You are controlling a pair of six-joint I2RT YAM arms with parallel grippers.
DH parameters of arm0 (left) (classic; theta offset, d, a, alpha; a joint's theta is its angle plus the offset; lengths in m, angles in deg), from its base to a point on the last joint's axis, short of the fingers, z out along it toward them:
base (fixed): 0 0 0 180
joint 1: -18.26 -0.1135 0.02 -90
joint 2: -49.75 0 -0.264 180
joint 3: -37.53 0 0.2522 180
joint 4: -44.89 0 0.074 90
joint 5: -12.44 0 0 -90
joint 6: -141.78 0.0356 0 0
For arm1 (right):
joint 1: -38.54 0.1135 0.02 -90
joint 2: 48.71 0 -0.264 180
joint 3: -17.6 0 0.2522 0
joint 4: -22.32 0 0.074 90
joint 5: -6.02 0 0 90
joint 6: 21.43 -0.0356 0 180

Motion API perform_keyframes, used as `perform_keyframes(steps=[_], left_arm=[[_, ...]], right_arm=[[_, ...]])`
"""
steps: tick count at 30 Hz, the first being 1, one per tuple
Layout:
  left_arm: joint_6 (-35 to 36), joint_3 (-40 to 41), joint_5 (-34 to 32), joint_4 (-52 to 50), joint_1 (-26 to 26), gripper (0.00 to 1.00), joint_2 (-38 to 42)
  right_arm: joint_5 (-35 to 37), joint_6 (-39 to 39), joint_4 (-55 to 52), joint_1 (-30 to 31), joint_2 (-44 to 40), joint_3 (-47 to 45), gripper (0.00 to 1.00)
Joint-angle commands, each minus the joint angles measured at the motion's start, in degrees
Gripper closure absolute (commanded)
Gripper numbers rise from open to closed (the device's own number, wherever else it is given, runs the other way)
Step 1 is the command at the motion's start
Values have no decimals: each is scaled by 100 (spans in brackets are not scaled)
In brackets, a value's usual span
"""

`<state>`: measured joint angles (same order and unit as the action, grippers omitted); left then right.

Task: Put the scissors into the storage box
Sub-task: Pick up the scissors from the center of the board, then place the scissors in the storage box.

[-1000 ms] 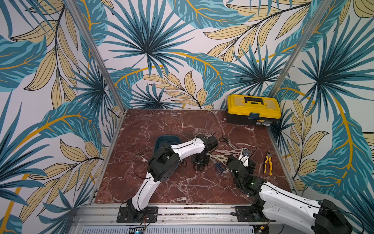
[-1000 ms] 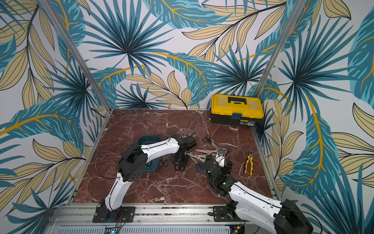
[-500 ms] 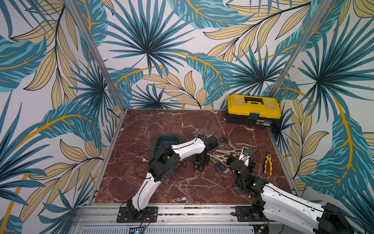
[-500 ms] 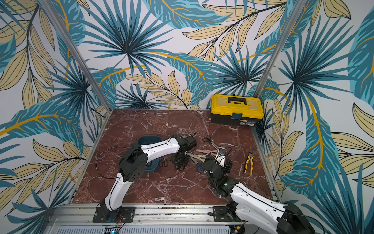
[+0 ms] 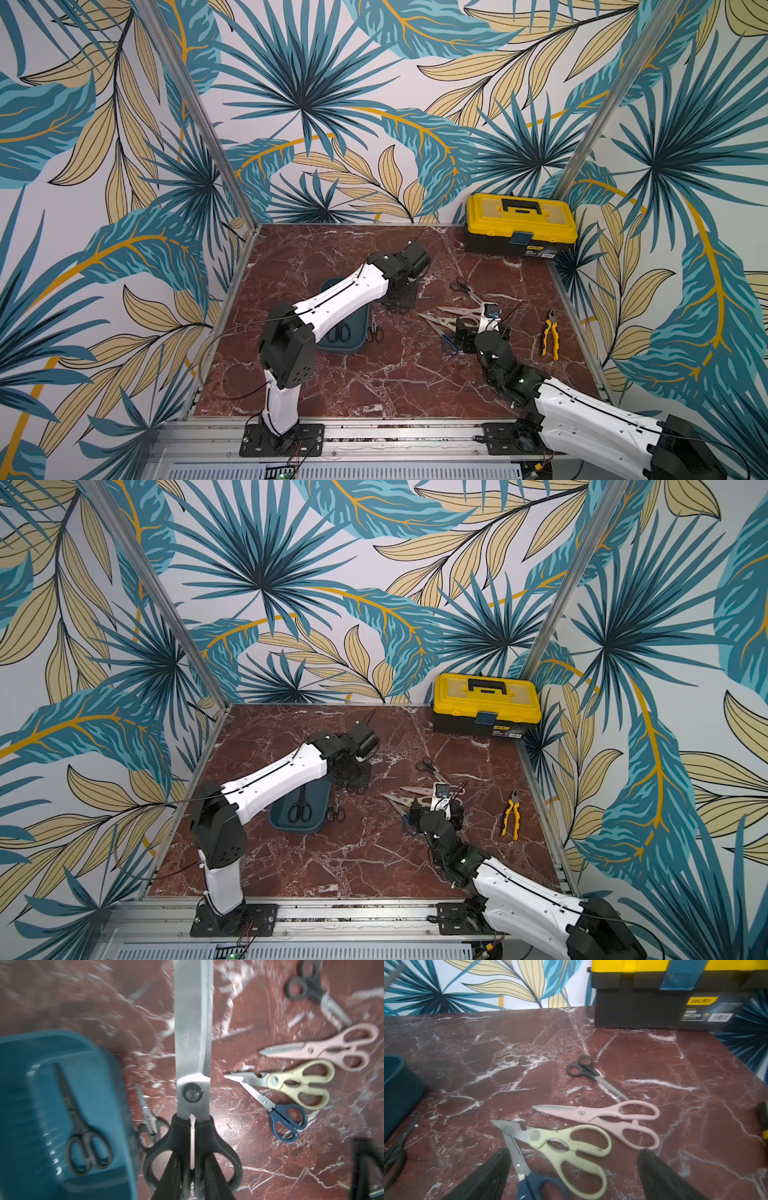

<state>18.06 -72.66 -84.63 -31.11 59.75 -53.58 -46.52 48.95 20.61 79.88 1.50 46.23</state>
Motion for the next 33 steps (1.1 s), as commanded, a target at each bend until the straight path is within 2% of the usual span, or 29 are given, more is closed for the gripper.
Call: perform_keyframes(steps=[1, 6, 11, 18, 26, 27, 29, 31, 32, 33], left_arm=[[161, 797, -389, -147, -457, 100, 454], [458, 1872, -441, -68, -1117, 100, 1049], [774, 2618, -277, 457, -1346, 100, 1142], [822, 2850, -84, 927, -1347, 100, 836], [912, 2470, -93, 959, -1347, 100, 51], [897, 2442, -100, 968, -1346, 98, -12], [859, 2364, -182, 951, -1347, 86, -81], [806, 2293, -212, 921, -1346, 83, -59], [752, 2265, -228, 895, -1351, 74, -17], [697, 2240, -276, 853, -1346, 60, 32]], right_arm=[[-573, 318, 439, -3, -99, -223, 0], [-1252, 646, 856, -3, -43, -358, 0], [-1929, 920, 1325, 5, 141, -472, 0], [-1927, 931, 1280, 10, 232, -407, 0], [-1869, 859, 1117, 8, 331, -303, 0], [-1869, 863, 1108, 5, 331, -305, 0], [-1865, 863, 1109, 5, 322, -305, 0], [-1839, 854, 1074, 5, 339, -277, 0], [-1836, 853, 1049, 5, 346, -269, 0], [-1830, 846, 1037, 5, 352, -255, 0]])
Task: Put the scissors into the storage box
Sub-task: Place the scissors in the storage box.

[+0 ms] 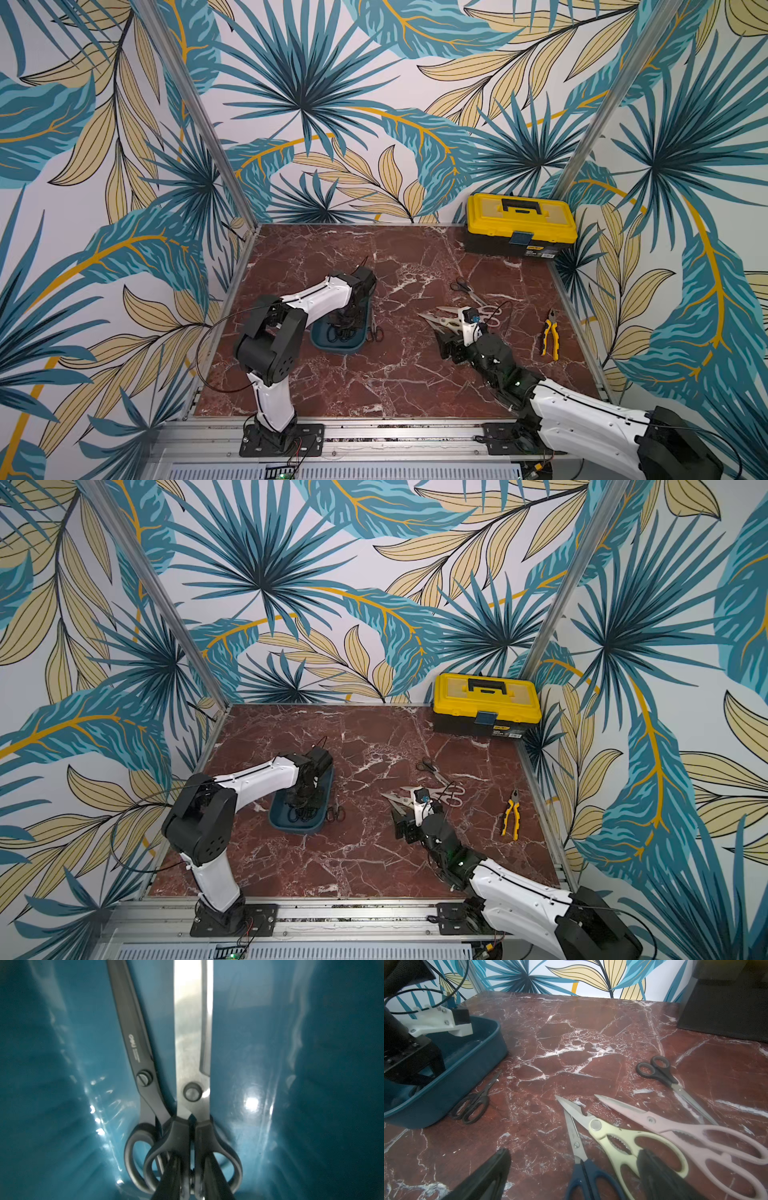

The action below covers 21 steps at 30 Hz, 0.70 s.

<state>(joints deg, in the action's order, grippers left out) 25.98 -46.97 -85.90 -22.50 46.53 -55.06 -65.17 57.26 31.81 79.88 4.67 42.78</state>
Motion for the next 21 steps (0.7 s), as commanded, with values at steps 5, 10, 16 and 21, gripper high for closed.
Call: perform_keyframes(steps=[5, 10, 16, 21], left_arm=[[-343, -656, -196, -390, 43, 45, 551], [-552, -1633, -469, -937, 591, 47, 807], [-1013, -2344, 425, -868, 1385, 49, 190], [-1462, -1775, 770, -306, 1501, 50, -153]], right_arm=[[134, -38, -226, 10, 84, 165, 0], [510, -104, -272, 7, -246, 62, 0], [773, -140, -194, 5, -523, -89, 0], [758, -153, -351, 5, -301, 75, 0]])
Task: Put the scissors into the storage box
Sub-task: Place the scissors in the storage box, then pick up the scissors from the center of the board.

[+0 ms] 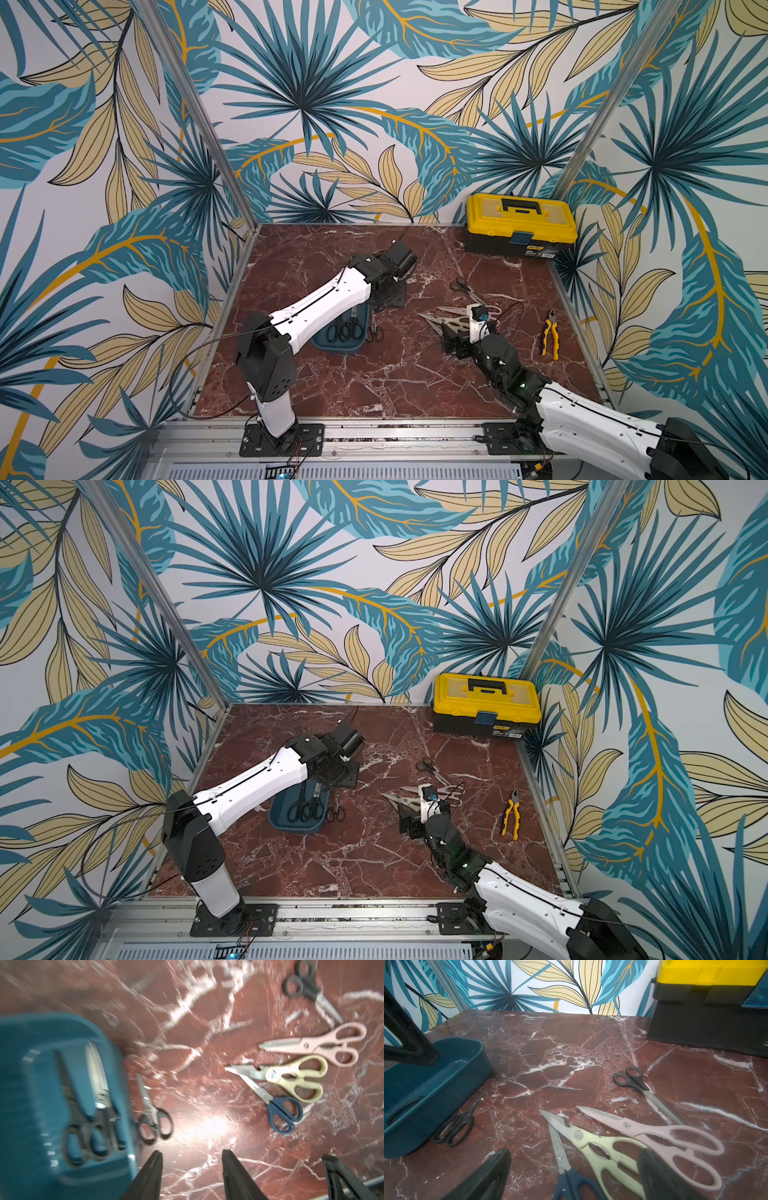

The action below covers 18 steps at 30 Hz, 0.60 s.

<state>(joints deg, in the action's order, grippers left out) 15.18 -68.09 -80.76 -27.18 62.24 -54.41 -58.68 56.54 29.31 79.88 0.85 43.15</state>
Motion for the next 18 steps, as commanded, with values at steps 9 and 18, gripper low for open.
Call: perform_keyframes(steps=[9, 18], left_arm=[[-278, 948, -144, 409, -220, 50, -398], [-194, 1246, -245, 644, -501, 50, -623]], right_arm=[[124, -89, -120, 5, 115, 51, 0], [128, -106, -116, 5, 141, 57, 0]])
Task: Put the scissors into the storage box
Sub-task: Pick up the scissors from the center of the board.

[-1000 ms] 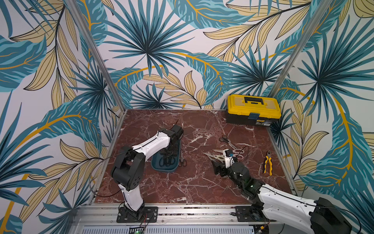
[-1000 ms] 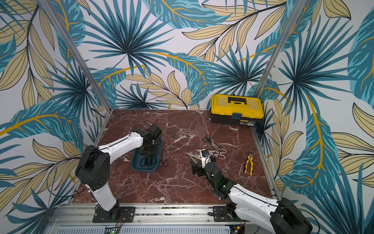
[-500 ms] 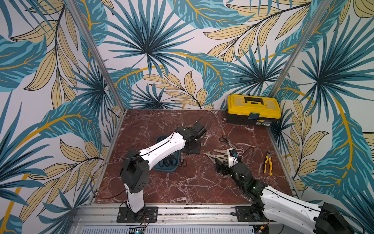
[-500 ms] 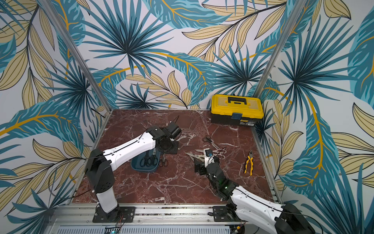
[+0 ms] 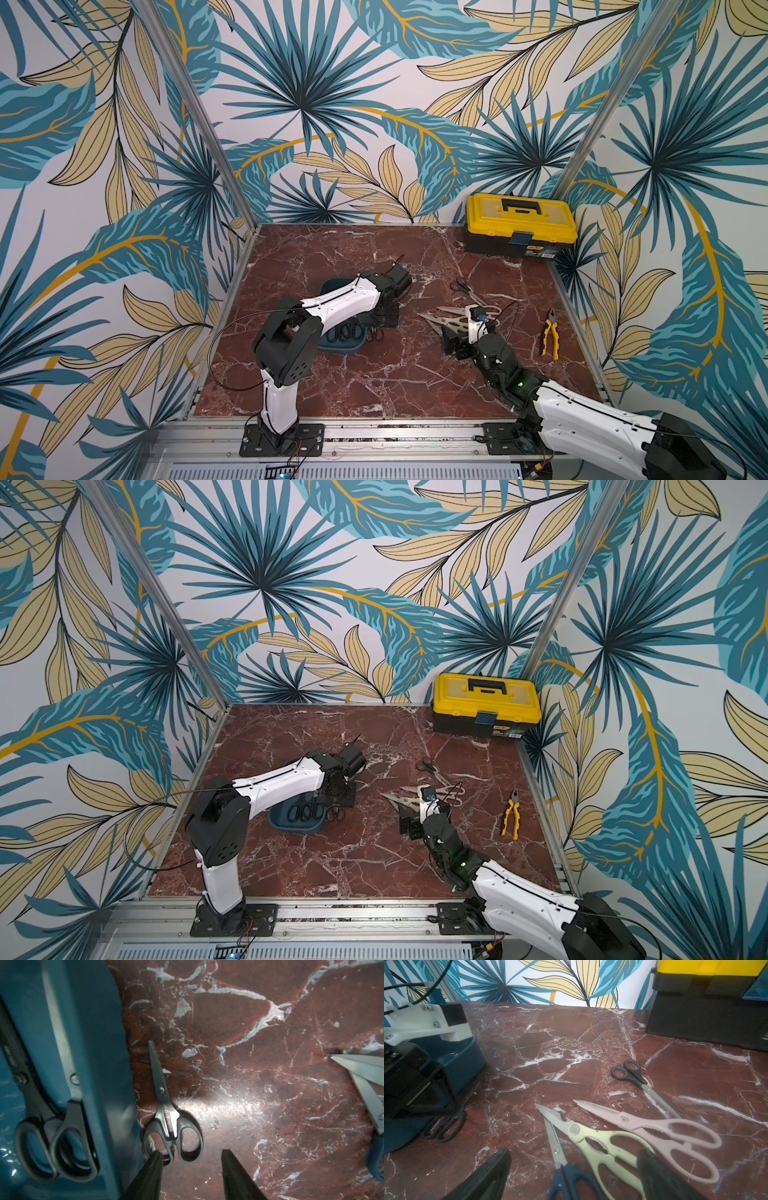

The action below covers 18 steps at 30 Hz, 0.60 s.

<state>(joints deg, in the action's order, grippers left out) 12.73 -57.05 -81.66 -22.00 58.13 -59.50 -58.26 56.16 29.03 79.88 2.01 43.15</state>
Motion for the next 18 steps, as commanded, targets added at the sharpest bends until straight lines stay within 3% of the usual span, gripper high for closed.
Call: perform_keyframes(steps=[1, 6, 10, 18], left_arm=[[46, 172, -162, 142, -118, 50, -106], [3, 263, -353, 84, -181, 50, -50], [33, 339, -77, 226, -163, 51, 13], [-363, 437, 155, 233, 302, 57, -4]], right_arm=[[91, -69, -99, 5, 26, 60, 0], [91, -74, -114, 5, 85, 88, 0], [61, -78, -148, 5, 153, 133, 0], [47, -111, -278, 5, 316, 262, 0]])
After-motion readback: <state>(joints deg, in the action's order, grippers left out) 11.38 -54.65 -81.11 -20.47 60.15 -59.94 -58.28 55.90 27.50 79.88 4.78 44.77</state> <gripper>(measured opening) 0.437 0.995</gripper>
